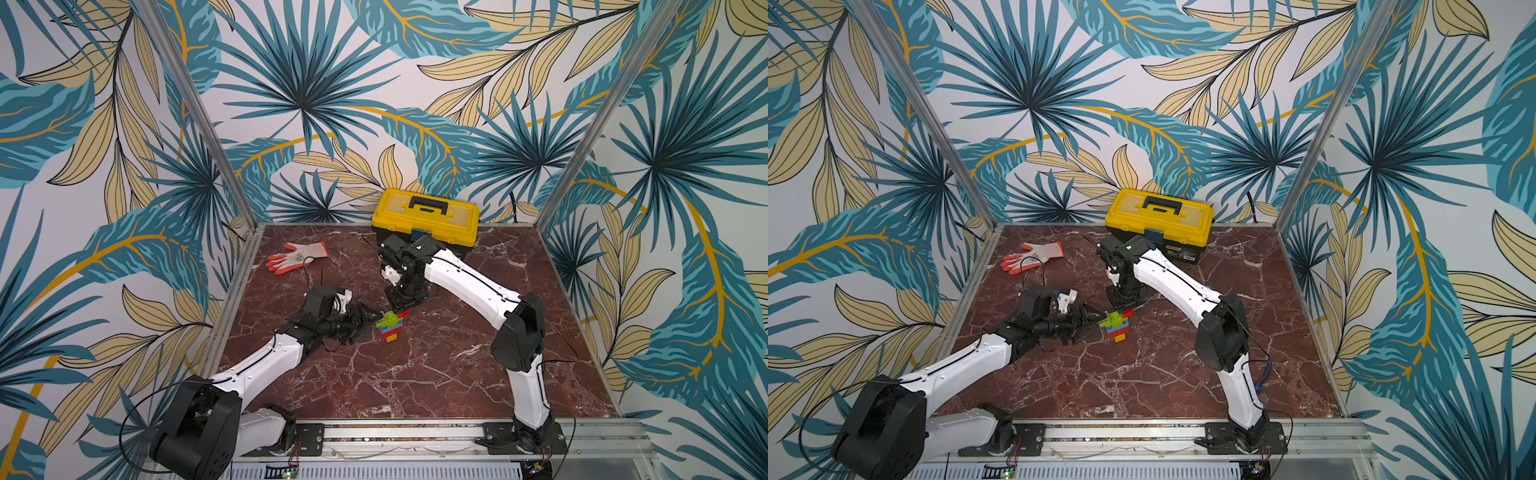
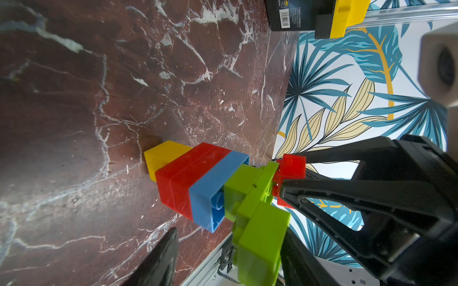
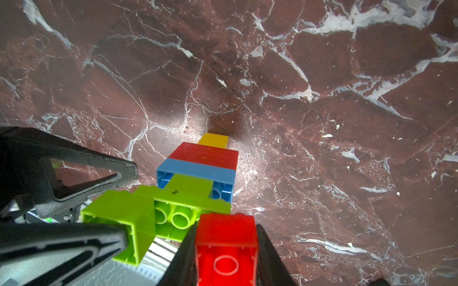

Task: Assemble a carrot with lego
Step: Assemble the lego brick with the lego brick.

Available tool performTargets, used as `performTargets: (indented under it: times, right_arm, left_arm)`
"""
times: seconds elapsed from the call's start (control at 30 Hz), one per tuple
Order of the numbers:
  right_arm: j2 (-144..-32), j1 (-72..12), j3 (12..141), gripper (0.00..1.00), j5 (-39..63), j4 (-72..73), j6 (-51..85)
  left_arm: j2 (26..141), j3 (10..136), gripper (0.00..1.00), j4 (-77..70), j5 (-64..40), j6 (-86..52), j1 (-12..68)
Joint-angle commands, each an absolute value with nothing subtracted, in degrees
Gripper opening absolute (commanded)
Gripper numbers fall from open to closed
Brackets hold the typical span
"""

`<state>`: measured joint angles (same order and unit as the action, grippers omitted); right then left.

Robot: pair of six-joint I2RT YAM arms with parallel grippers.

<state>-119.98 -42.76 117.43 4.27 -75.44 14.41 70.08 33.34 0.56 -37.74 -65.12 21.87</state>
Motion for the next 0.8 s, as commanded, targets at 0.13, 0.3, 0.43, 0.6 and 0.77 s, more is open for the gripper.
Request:
performTargets:
  times: [0.13, 0.3, 0.43, 0.6, 0.77]
  right_arm:
    - [-125.58, -43.55, 113.90, 0.26, -2.25, -78.33, 14.82]
    - [-125.72, -44.10, 113.91, 0.26, -2.72, -80.02, 14.91]
    - [-125.56, -44.54, 113.82, 0.26, -2.20, -79.90, 15.09]
    - [-125.88, -45.38, 115.52, 0.26, -1.58, -80.56, 15.04]
    - [-125.80, -45.70, 117.55, 0.26, -1.28, -81.73, 15.16]
  left_arm:
    - [70.50, 32.34, 0.65, 1.14, -37.89, -64.46, 20.81]
    - [70.23, 32.41, 0.65, 1.23, -38.14, -64.50, 20.76]
    - [70.14, 32.17, 0.65, 1.23, -38.19, -64.51, 20.80]
    - [70.29, 31.49, 0.64, 1.27, -38.37, -64.42, 20.83]
    - [71.52, 30.72, 0.61, 1.39, -38.99, -64.68, 20.83]
